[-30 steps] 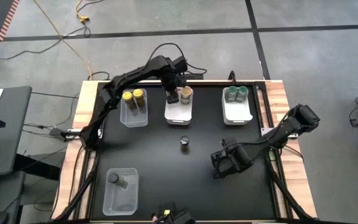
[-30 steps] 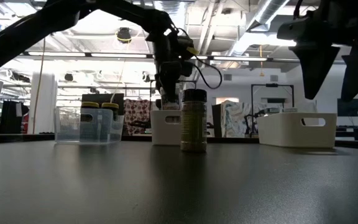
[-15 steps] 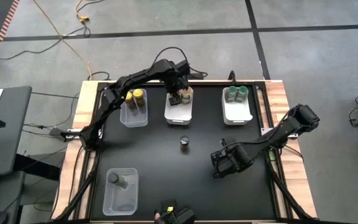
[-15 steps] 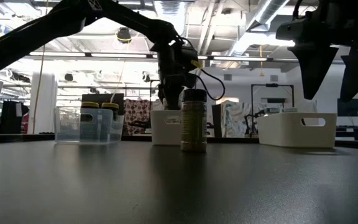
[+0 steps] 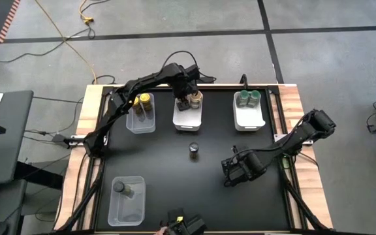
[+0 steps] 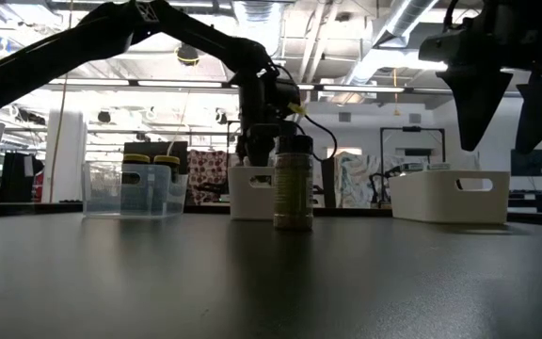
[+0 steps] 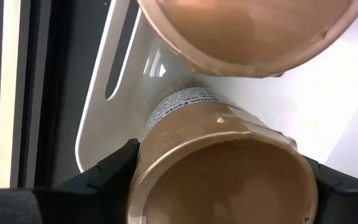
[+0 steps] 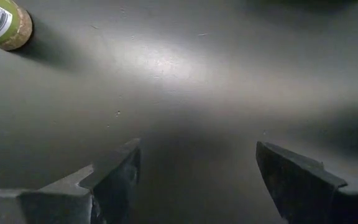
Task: Sort spices by type
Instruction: Put the gold spice bottle into the left white bin
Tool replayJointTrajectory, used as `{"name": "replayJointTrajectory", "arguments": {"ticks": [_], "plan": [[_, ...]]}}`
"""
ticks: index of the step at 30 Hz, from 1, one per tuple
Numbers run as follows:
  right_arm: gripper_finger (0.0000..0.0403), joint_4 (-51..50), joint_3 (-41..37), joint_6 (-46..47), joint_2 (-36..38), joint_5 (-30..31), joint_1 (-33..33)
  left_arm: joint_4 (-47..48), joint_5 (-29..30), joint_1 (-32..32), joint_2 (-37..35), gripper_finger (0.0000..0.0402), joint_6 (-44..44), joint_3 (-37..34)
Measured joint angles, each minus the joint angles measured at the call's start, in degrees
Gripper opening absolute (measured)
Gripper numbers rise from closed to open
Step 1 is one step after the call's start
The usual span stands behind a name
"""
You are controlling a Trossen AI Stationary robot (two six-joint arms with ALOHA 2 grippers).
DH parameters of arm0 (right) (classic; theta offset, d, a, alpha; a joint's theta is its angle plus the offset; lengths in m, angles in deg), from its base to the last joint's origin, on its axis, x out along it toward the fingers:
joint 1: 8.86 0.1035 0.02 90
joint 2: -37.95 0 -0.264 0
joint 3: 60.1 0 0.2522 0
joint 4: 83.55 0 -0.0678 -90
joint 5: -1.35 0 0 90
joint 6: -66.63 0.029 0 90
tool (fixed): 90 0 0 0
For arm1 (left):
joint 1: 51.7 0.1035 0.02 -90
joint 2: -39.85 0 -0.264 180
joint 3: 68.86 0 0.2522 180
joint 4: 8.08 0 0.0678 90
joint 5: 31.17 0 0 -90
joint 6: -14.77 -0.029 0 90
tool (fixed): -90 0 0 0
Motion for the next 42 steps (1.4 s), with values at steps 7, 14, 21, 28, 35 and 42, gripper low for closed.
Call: {"name": "replayJointTrajectory", "arguments": {"ticks": [7, 14, 21, 28, 35, 42], "plan": [[0.0342, 0.24, 0.00, 0.15, 0.00, 0.00, 0.00, -0.69, 0.64, -0.02, 0.00, 0.0280, -2.97, 0.00], [0.0342, 0.26, 0.00, 0.17, 0.01, 0.02, 0.00, -1.63, 2.02, 0.00, 0.00, 0.0280, -2.99, 0.24], [0.0342, 0.48, 0.00, 0.17, 0.01, 0.02, 0.00, -1.63, 2.17, 0.00, 0.02, 0.0280, -1.95, 0.26], [0.0342, 0.70, 0.00, 0.17, 0.02, 0.05, 0.11, -1.70, 4.43, -0.06, 0.02, 0.0288, -1.31, 0.26], [0.0342, 0.71, 0.00, 0.17, 0.01, 0.05, 0.11, -1.65, 5.22, -0.02, 0.02, 0.0330, -1.51, 0.26], [0.0342, 0.70, 0.00, 0.17, 0.00, 0.05, 0.11, -1.50, 5.04, -0.02, 0.02, 0.0337, -1.28, 0.28]]}}
